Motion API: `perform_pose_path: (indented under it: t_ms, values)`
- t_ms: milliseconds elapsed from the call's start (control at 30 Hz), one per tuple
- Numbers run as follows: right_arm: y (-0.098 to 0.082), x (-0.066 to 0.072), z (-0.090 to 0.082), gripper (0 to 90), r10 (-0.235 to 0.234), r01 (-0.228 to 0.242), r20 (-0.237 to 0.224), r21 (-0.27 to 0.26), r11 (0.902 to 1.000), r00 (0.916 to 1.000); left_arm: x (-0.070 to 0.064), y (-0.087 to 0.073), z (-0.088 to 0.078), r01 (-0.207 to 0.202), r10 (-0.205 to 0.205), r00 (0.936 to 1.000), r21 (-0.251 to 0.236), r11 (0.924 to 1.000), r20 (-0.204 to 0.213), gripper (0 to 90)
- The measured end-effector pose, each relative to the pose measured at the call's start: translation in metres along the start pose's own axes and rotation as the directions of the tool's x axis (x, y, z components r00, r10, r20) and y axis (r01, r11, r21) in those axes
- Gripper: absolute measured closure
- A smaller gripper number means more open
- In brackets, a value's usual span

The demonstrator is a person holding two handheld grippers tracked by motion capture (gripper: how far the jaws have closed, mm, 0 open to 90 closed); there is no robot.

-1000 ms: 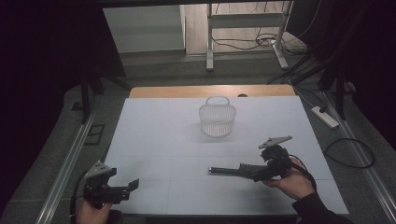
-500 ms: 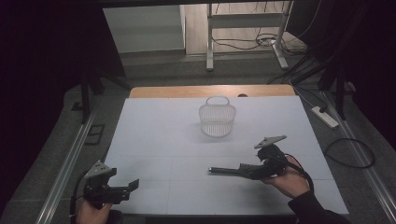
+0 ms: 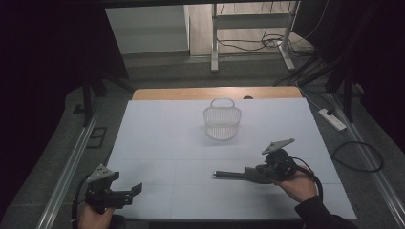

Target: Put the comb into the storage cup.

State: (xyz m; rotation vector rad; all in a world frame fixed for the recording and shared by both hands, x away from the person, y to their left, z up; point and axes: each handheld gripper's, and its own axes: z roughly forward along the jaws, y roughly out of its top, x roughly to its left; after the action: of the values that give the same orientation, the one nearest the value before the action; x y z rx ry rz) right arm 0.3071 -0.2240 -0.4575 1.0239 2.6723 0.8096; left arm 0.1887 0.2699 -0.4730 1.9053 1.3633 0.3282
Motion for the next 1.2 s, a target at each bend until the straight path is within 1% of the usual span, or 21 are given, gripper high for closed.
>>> perform_pose_path:
  t_ms: [100, 133, 167, 233, 300, 567, 633, 900, 1133, 1200]
  values:
    - [-0.002, -0.001, 0.002, 89.3, -0.014, 0.015, -0.014, 0.008, 0.9999, 0.9998, 0.0, 0.0, 0.0, 0.0, 0.0, 1.0, 0.0, 1.0, 0.0, 1.0]
    - [-0.002, -0.001, 0.002, 89.3, -0.014, 0.015, -0.014, 0.008, 0.9999, 0.9998, 0.0, 0.0, 0.0, 0.0, 0.0, 1.0, 0.0, 1.0, 0.0, 1.0]
    - [-0.004, -0.001, 0.004, 89.2, -0.028, 0.028, -0.012, 0.015, 0.9995, 0.9996, 0.0, 0.0, 0.0, 0.0, 0.0, 1.0, 0.0, 1.0, 0.001, 1.0]
    - [-0.006, -0.001, 0.005, 89.2, -0.032, 0.032, -0.011, 0.016, 0.9994, 0.9994, 0.0, 0.0, 0.0, 0.0, 0.0, 1.0, 0.0, 1.0, 0.001, 1.1]
    - [-0.01, 0.0, 0.008, 89.2, -0.047, 0.047, -0.009, 0.024, 0.9986, 0.9988, 0.0, 0.0, 0.0, -0.001, 0.001, 1.0, 0.001, 1.0, 0.0, 1.1]
    - [-0.018, 0.001, 0.016, 89.2, -0.045, 0.046, -0.024, 0.047, 0.9978, 0.9987, 0.0, 0.0, 0.0, 0.001, -0.001, 1.0, 0.0, 1.0, 0.001, 1.2]
    - [-0.021, 0.002, 0.018, 89.2, -0.052, 0.053, -0.015, 0.053, 0.9972, 0.9985, 0.0, 0.0, 0.0, 0.002, -0.002, 1.0, -0.001, 1.0, 0.003, 1.3]
    - [-0.03, 0.007, 0.028, 89.2, -0.073, 0.075, -0.028, 0.097, 0.9925, 0.997, 0.0, 0.0, 0.0, 0.002, -0.002, 1.0, -0.003, 1.0, 0.004, 1.4]
    - [-0.032, 0.007, 0.03, 89.2, -0.081, 0.083, -0.021, 0.118, 0.9895, 0.9965, 0.0, 0.0, 0.0, 0.002, -0.002, 1.0, -0.003, 1.0, 0.005, 1.4]
    - [-0.032, 0.006, 0.031, 89.2, -0.084, 0.085, -0.012, 0.127, 0.9883, 0.9964, 0.0, 0.0, 0.0, 0.001, -0.001, 1.0, -0.002, 1.0, 0.003, 1.4]
